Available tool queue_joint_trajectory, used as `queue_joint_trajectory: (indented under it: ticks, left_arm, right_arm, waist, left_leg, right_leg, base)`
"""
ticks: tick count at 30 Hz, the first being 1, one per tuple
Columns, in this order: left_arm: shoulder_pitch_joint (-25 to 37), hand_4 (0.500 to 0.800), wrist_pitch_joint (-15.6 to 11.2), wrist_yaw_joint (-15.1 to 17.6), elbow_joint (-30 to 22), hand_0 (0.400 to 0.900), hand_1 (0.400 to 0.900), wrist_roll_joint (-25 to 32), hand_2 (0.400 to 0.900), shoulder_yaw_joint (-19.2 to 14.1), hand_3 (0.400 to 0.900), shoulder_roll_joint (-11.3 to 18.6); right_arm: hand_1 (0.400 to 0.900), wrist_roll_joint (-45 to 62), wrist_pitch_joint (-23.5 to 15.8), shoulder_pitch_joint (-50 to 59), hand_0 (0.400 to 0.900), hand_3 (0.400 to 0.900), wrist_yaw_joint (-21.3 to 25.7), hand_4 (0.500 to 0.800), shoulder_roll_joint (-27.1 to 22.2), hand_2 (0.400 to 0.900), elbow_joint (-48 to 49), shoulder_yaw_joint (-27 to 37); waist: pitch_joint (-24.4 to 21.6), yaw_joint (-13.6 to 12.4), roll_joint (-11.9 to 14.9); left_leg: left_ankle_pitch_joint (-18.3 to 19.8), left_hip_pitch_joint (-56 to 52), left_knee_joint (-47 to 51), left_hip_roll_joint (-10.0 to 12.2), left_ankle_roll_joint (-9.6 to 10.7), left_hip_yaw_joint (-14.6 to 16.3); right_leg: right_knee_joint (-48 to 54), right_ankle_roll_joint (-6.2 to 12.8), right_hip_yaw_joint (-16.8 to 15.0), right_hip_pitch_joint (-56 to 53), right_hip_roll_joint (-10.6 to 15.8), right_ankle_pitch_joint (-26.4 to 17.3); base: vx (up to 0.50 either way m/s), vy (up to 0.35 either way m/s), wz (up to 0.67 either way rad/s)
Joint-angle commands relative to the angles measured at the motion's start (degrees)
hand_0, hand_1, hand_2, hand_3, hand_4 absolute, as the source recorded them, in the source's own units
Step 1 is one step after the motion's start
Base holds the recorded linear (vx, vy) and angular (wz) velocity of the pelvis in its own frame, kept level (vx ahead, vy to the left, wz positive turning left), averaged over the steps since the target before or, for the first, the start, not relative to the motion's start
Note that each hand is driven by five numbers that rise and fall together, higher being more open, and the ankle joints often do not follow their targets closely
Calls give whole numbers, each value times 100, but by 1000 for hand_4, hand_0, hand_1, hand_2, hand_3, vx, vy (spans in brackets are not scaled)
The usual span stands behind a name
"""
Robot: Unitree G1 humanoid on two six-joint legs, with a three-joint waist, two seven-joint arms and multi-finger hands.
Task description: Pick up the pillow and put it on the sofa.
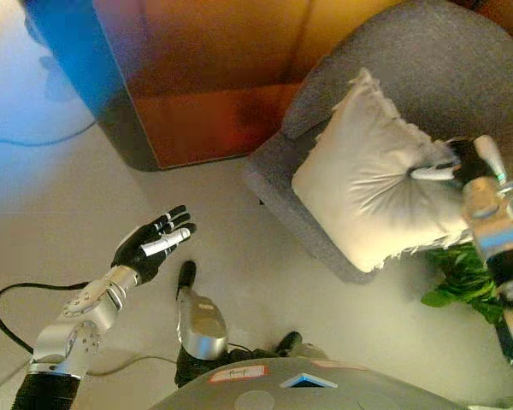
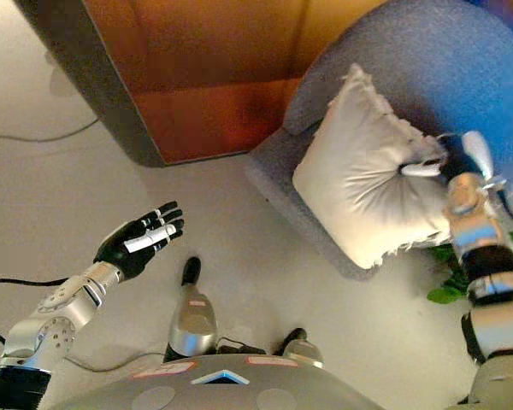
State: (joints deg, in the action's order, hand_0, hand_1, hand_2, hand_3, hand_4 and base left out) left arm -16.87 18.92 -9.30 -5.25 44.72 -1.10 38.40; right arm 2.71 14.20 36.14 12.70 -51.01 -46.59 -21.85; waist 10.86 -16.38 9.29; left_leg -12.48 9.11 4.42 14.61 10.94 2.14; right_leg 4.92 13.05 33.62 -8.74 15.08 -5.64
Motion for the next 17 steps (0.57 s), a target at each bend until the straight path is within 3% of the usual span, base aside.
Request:
queue_joint_trajectory:
  ticks: [1,8,10,17]
  left_arm:
    - [576,800,-249,-316,-787,900,900,-7,900,81,900,228]
    - [391,800,-433,-323,-798,900,900,105,900,124,900,226]
    - [378,800,-498,-277,-815,900,900,132,900,171,900,155]
    - [611,800,-1288,-108,-552,900,900,-88,900,513,900,-110]
  right_arm:
    - [900,-169,34,2145,900,900,974,800,-1078,900,-50,-331]
    - [900,170,-172,1910,900,900,1614,800,-1062,900,423,65]
    - [900,394,-353,1417,900,900,1616,800,-850,900,943,568]
    - [900,567,-749,-772,900,900,1253,800,221,900,3792,1826]
  waist:
    - [-158,-577,-76]
    - [-296,-515,-95]
    - [-353,-393,-134]
    - [-484,334,-278]
  left_leg:
    - [808,-693,-170,233,-105,184]
    - [793,-845,-85,268,-147,257]
    - [849,-957,-78,231,-195,305]
    - [1023,-1333,-79,100,-387,617]
  right_leg:
    - [-92,195,15,274,576,-732]
    - [-54,195,32,117,564,-715]
    - [-66,195,-40,97,594,-720]
    - [-194,195,-493,254,680,-860]
  base:
    - [-10,-19,4]
    - [5,49,-5]
    - [-9,148,-18]
    - [-52,147,-31]
